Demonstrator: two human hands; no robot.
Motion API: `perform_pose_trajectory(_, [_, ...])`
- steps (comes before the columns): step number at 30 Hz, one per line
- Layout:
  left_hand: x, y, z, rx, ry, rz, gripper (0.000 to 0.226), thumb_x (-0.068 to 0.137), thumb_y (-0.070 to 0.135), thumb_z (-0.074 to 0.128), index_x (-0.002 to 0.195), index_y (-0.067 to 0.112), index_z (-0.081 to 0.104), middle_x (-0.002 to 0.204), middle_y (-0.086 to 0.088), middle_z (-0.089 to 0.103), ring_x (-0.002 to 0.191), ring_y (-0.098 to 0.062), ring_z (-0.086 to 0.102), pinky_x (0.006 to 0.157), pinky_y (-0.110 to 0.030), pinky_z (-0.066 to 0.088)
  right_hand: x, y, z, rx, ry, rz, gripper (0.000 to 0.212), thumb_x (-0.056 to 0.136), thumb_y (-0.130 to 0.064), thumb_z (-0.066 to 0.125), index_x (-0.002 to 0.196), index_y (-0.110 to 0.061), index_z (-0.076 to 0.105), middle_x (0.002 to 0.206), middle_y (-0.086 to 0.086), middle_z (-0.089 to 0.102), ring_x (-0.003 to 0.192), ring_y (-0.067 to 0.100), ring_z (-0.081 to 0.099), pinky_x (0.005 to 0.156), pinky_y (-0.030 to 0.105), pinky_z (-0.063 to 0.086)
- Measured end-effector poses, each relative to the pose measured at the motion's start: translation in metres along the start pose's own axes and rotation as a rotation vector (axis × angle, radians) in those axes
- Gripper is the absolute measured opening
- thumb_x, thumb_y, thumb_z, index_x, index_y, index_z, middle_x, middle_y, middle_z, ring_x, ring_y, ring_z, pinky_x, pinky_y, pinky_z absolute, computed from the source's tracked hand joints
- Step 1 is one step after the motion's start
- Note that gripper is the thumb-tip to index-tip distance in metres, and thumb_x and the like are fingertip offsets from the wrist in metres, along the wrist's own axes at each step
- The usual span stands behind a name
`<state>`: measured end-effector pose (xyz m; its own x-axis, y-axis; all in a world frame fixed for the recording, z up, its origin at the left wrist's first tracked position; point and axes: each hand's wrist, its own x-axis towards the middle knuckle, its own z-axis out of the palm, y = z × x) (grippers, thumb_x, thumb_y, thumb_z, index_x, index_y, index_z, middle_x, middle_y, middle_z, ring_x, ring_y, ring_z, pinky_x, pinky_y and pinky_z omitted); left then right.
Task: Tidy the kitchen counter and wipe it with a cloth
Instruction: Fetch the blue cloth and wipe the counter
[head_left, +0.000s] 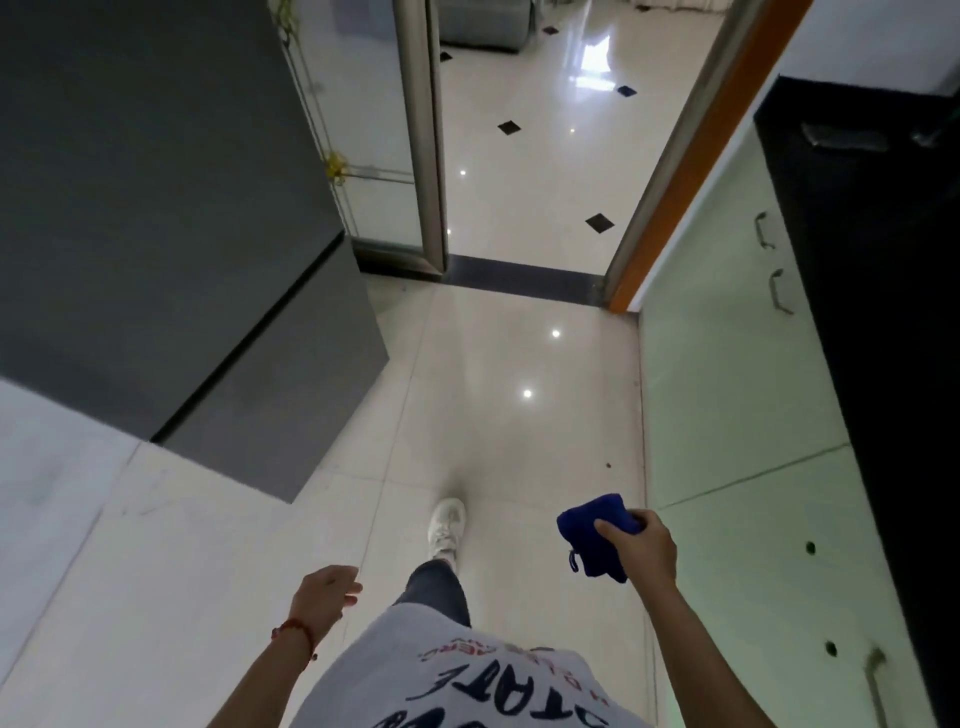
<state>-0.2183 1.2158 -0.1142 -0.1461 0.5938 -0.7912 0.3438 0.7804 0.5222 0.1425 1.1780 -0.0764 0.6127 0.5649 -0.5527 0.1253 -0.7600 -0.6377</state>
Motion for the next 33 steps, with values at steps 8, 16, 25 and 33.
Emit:
perform_pose_trajectory(8, [0.109, 0.212, 0.004, 0.143, -0.093, 0.150, 0.023, 0.091, 0.015, 0.047, 0.100, -0.002, 0.060, 0.082, -0.011, 0.063, 0.083, -0.028, 0.058, 0.065, -0.028, 0.044, 0.092, -0.099, 0.015, 0.068, 0.110, 0.073, 0.040, 0.075, -0.015, 0.073, 0.109, -0.002, 0.055, 0.098, 0.011, 0.059, 0.084, 0.025, 0.054, 0.054, 0.023, 0.039])
perform_pose_trajectory(16, [0.179, 0.401, 0.081, 0.259, -0.209, 0.315, 0.019, 0.091, 0.015, 0.048, 0.099, 0.002, 0.060, 0.088, -0.013, 0.062, 0.082, -0.026, 0.057, 0.060, -0.024, 0.041, 0.178, -0.144, 0.001, 0.154, 0.191, 0.220, 0.038, 0.075, -0.013, 0.073, 0.107, -0.002, 0.055, 0.095, 0.009, 0.058, 0.083, 0.025, 0.054, 0.061, 0.027, 0.040])
perform_pose_trajectory(25, [0.216, 0.516, 0.184, 0.429, -0.278, 0.333, 0.024, 0.092, 0.014, 0.047, 0.104, -0.002, 0.060, 0.094, -0.015, 0.062, 0.086, -0.026, 0.057, 0.069, -0.027, 0.042, 0.297, -0.209, -0.049, 0.255, 0.267, 0.259, 0.038, 0.075, -0.017, 0.073, 0.106, -0.004, 0.055, 0.098, 0.009, 0.059, 0.085, 0.023, 0.054, 0.071, 0.029, 0.039])
perform_pose_trajectory(33, [0.233, 0.612, 0.278, 0.726, -0.457, 0.476, 0.027, 0.092, 0.018, 0.047, 0.111, 0.003, 0.059, 0.094, -0.009, 0.063, 0.090, -0.021, 0.058, 0.081, -0.030, 0.045, 0.339, -0.245, -0.087, 0.420, 0.447, 0.330, 0.037, 0.075, -0.017, 0.073, 0.106, -0.009, 0.054, 0.095, 0.003, 0.057, 0.085, 0.020, 0.055, 0.060, 0.024, 0.041])
